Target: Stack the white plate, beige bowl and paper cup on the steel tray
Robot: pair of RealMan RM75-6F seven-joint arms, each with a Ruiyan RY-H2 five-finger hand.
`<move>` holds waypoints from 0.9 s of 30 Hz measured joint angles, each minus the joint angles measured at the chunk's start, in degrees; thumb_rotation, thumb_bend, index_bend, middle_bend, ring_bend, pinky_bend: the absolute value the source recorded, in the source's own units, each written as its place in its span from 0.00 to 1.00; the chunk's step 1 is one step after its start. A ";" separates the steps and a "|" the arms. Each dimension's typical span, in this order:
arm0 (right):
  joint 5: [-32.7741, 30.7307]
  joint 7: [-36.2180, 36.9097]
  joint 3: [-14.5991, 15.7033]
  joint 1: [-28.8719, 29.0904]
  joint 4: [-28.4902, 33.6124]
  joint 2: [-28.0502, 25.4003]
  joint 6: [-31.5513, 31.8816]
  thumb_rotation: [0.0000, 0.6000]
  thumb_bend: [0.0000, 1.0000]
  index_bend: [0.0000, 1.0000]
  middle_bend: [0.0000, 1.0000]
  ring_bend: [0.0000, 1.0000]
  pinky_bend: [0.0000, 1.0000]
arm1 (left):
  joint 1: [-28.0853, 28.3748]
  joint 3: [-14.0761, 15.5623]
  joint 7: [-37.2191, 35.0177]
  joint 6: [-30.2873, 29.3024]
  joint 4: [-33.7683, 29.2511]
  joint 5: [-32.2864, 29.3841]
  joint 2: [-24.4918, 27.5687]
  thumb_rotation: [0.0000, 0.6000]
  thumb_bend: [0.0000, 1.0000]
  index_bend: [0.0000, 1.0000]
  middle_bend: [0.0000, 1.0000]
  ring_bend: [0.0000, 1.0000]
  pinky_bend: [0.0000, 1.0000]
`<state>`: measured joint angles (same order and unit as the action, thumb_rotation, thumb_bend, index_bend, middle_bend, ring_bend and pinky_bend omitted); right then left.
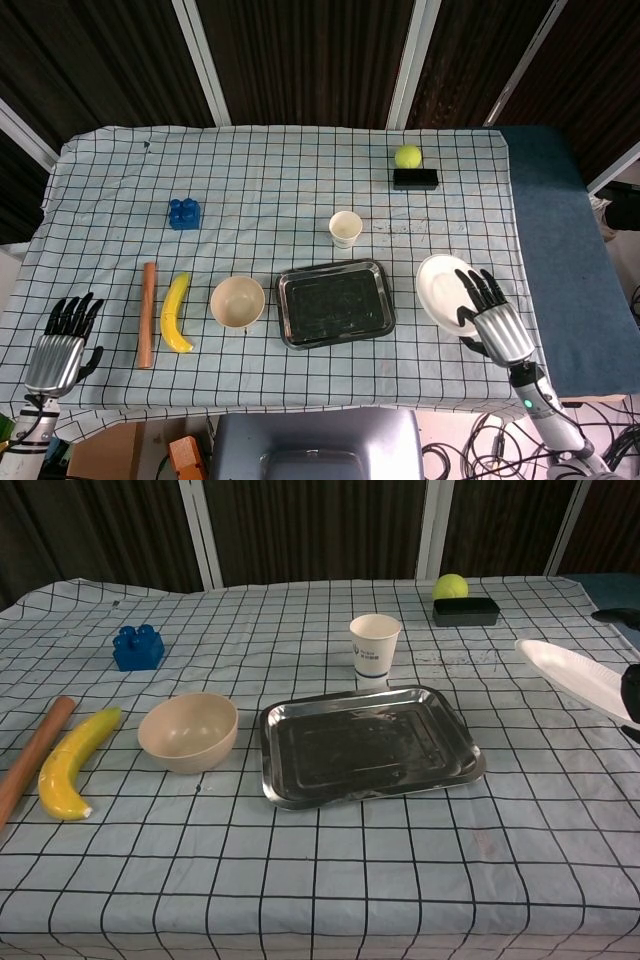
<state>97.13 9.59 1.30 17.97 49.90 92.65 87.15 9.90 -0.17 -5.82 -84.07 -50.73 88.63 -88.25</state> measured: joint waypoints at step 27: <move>-3.16 -27.31 -5.72 17.39 16.17 11.71 -21.98 1.00 0.35 0.58 0.00 0.00 0.00 | -0.84 -1.15 -3.39 0.00 2.86 -1.66 -0.78 1.00 0.38 0.00 0.00 0.00 0.00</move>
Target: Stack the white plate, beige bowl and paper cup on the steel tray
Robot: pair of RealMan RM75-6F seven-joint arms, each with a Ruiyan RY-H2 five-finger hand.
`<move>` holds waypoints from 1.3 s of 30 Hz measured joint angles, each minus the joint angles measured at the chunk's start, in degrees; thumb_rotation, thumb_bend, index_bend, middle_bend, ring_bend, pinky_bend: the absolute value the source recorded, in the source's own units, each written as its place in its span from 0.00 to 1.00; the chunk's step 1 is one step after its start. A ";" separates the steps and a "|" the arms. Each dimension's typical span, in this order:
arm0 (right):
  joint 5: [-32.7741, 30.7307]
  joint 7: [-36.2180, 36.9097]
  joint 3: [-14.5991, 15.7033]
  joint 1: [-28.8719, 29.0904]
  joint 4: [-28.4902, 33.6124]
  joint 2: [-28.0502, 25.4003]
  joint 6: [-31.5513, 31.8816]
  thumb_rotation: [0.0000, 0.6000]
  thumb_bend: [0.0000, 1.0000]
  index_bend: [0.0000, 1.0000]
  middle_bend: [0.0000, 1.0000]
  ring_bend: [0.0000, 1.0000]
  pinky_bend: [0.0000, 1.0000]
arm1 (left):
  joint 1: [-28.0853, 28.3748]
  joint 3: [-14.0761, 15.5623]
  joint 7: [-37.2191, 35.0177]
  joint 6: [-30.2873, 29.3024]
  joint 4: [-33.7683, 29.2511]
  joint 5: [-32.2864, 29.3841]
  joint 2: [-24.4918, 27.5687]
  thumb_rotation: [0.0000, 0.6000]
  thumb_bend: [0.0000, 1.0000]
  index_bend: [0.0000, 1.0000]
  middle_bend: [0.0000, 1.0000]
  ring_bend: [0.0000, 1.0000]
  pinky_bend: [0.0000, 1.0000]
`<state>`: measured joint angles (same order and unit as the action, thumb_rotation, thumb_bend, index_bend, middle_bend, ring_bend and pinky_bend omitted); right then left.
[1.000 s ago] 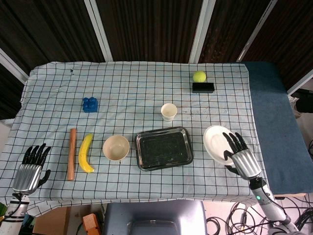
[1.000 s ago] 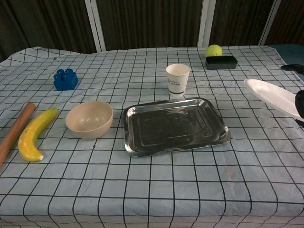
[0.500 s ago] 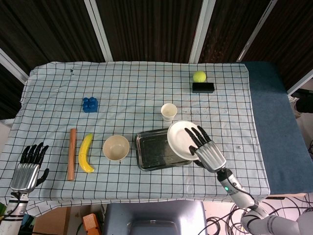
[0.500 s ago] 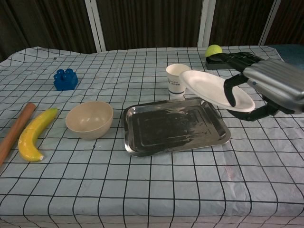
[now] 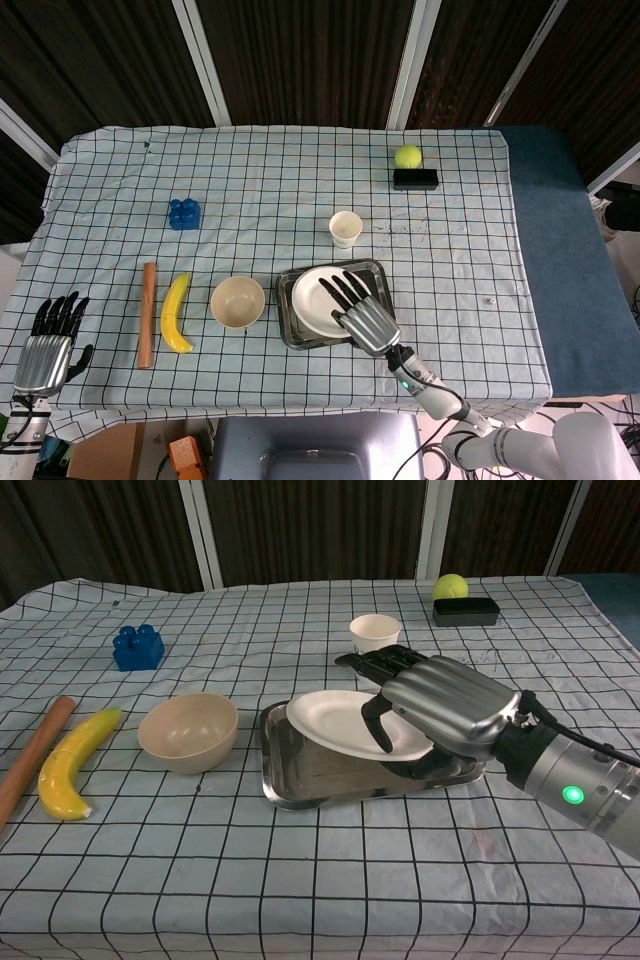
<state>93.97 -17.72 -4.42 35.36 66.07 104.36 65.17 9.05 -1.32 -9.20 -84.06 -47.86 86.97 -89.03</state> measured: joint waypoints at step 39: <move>-6.22 -14.00 -0.57 2.81 6.68 -3.80 -6.38 1.00 0.00 0.01 0.00 0.00 0.00 | 0.84 0.26 -1.38 1.86 -0.52 0.24 0.46 1.00 0.38 0.00 0.00 0.00 0.00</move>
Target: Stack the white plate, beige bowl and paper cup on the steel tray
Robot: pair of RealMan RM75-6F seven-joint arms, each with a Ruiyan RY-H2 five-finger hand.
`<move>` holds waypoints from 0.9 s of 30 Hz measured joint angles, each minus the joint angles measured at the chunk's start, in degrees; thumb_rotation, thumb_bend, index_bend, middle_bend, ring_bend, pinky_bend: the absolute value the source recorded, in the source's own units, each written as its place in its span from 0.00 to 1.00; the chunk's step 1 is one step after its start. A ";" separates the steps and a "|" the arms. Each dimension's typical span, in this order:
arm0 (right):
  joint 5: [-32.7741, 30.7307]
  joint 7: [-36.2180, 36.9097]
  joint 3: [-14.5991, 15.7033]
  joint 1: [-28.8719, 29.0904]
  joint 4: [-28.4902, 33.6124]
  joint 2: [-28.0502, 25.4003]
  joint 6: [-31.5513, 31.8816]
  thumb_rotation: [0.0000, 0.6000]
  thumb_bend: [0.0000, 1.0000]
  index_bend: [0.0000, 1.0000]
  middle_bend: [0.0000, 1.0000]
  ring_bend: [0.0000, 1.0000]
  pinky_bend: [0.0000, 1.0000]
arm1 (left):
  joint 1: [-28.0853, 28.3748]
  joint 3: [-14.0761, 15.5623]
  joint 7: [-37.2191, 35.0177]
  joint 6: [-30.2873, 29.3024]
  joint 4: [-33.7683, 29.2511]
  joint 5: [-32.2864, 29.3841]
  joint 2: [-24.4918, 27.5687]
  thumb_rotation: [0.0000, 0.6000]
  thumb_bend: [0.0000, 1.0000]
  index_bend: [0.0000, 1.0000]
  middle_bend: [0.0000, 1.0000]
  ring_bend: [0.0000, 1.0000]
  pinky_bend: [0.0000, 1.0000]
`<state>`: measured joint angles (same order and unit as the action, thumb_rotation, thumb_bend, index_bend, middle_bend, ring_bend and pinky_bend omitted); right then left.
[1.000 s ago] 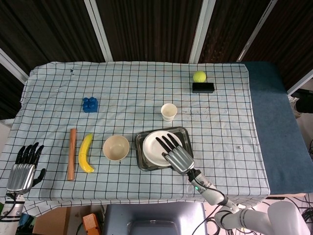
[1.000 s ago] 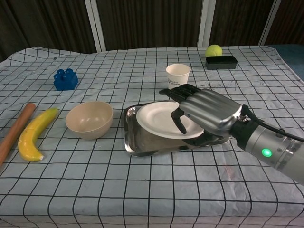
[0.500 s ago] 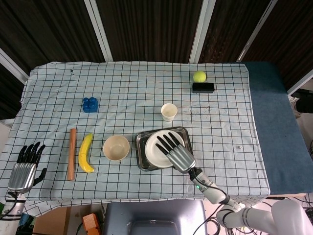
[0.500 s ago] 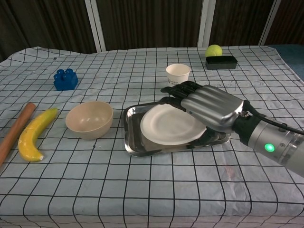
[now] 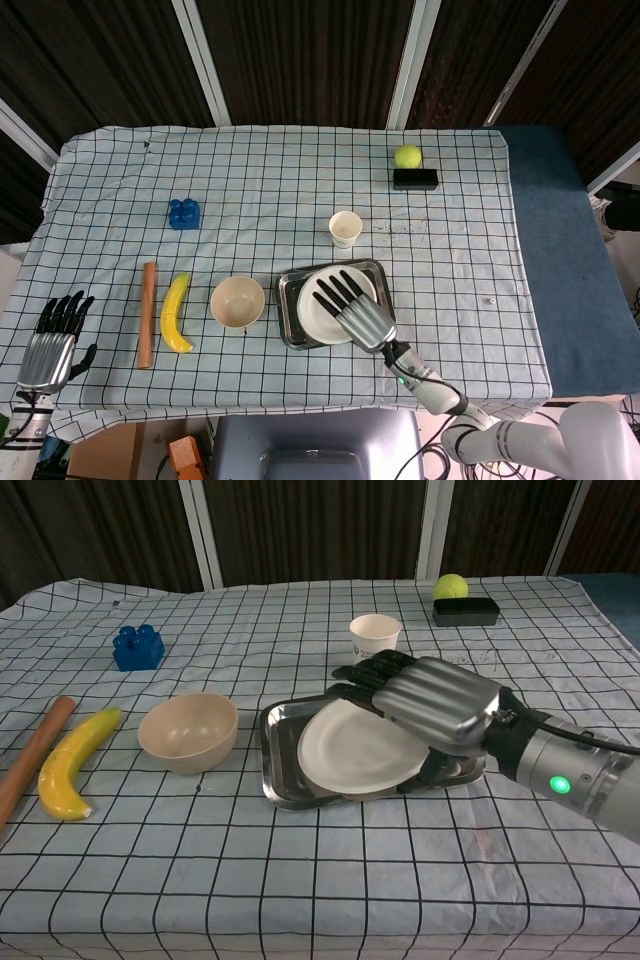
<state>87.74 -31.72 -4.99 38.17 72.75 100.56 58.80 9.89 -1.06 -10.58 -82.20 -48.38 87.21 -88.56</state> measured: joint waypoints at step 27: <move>-17.55 -20.55 -2.01 3.89 11.74 -5.54 -8.33 1.00 0.00 0.00 0.00 0.00 0.00 | 0.57 0.77 -2.29 1.89 -1.66 0.41 1.18 1.00 0.39 0.00 0.00 0.00 0.00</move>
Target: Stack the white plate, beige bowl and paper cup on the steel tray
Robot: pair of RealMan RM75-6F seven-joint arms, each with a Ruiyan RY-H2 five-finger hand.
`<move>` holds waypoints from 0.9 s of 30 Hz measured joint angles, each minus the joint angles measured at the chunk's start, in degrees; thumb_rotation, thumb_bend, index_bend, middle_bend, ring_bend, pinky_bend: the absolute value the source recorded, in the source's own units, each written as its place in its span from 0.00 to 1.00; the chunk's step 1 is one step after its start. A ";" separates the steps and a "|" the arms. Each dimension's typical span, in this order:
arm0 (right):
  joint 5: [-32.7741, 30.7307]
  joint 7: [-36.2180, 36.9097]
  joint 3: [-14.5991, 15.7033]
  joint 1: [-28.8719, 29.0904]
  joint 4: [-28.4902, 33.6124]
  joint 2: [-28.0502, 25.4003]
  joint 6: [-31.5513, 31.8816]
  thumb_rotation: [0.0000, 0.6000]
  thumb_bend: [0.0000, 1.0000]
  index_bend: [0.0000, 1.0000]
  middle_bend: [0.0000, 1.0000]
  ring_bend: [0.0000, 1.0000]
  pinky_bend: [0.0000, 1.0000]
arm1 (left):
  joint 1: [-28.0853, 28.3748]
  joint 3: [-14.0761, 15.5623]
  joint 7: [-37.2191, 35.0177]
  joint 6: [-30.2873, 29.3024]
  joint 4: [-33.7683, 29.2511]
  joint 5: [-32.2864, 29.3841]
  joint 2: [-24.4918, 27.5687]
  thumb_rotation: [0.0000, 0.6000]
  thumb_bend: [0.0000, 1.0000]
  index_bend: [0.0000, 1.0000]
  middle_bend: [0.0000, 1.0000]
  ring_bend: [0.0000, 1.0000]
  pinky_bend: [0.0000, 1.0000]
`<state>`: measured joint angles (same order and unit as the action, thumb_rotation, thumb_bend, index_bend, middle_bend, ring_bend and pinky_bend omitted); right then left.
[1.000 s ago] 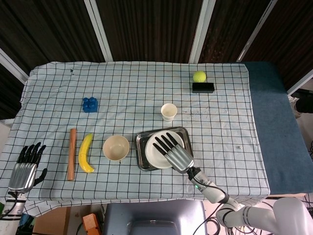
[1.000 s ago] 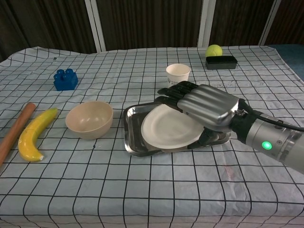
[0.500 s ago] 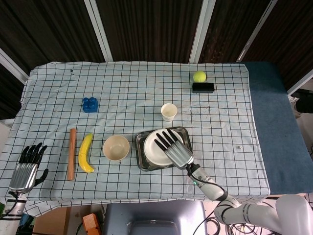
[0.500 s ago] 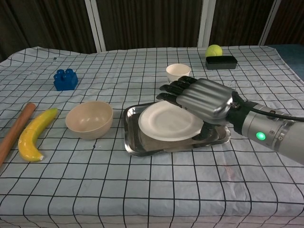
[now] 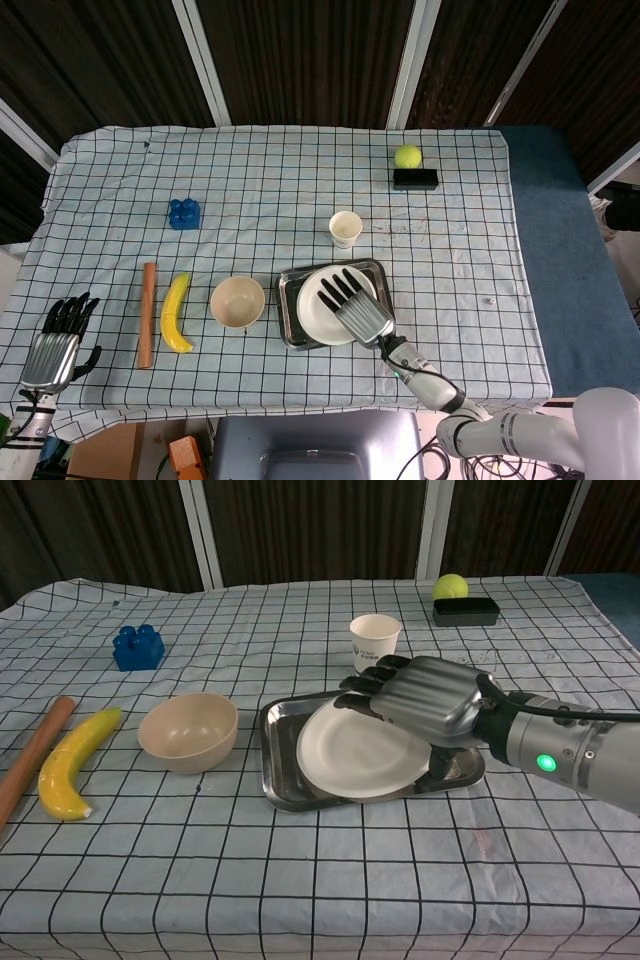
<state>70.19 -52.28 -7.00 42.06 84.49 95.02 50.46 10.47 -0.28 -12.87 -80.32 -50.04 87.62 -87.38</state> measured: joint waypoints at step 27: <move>-19.36 0.02 -1.75 7.23 4.19 -0.79 0.06 1.00 0.00 0.00 0.00 0.00 0.00 | 0.49 0.38 -1.41 1.00 -1.39 0.22 0.82 1.00 0.38 0.00 0.00 0.00 0.00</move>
<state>50.83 -52.25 -8.75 49.29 88.68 94.22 50.53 10.96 0.10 -14.27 -79.32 -51.44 87.84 -86.56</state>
